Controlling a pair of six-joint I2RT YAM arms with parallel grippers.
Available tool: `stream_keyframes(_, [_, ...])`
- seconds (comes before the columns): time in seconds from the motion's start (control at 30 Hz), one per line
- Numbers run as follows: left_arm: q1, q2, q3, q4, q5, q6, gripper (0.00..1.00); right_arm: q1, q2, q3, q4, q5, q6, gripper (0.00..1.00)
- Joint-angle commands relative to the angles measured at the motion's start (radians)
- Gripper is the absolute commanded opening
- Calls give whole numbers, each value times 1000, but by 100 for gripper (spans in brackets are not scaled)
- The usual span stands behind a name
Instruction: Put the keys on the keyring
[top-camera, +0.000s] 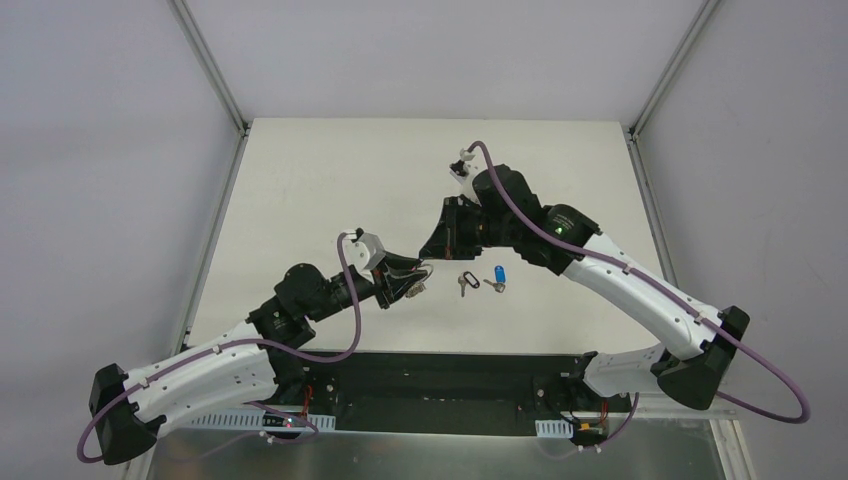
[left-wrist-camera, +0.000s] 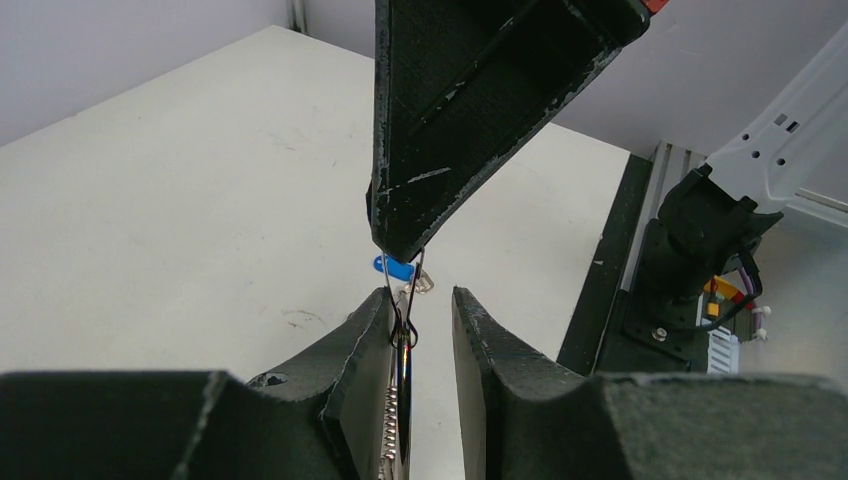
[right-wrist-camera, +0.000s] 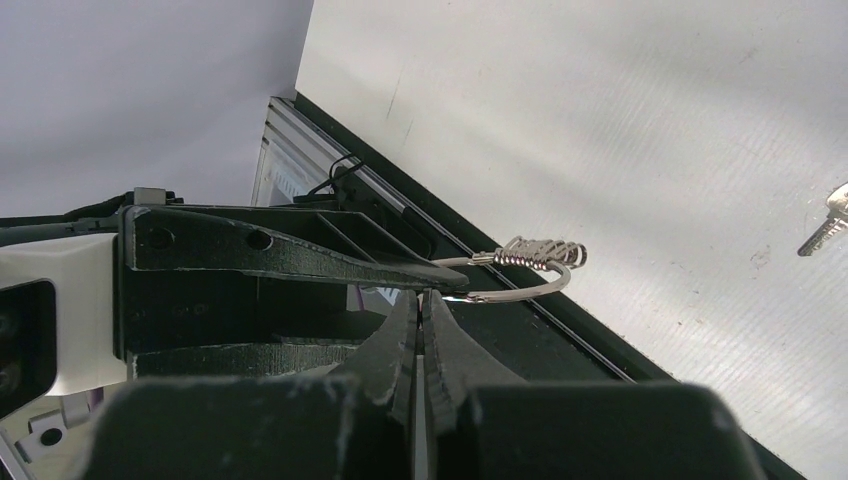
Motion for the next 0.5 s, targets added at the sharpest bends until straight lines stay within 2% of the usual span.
stream_keyframes(0.0, [-6,-6,-6,39,29,21,27,5,-44,45,4,21,2,0])
stream_keyframes(0.47, [-6,-10,-15,52,-20,65,26,13,-40,54,-4,16,0,0])
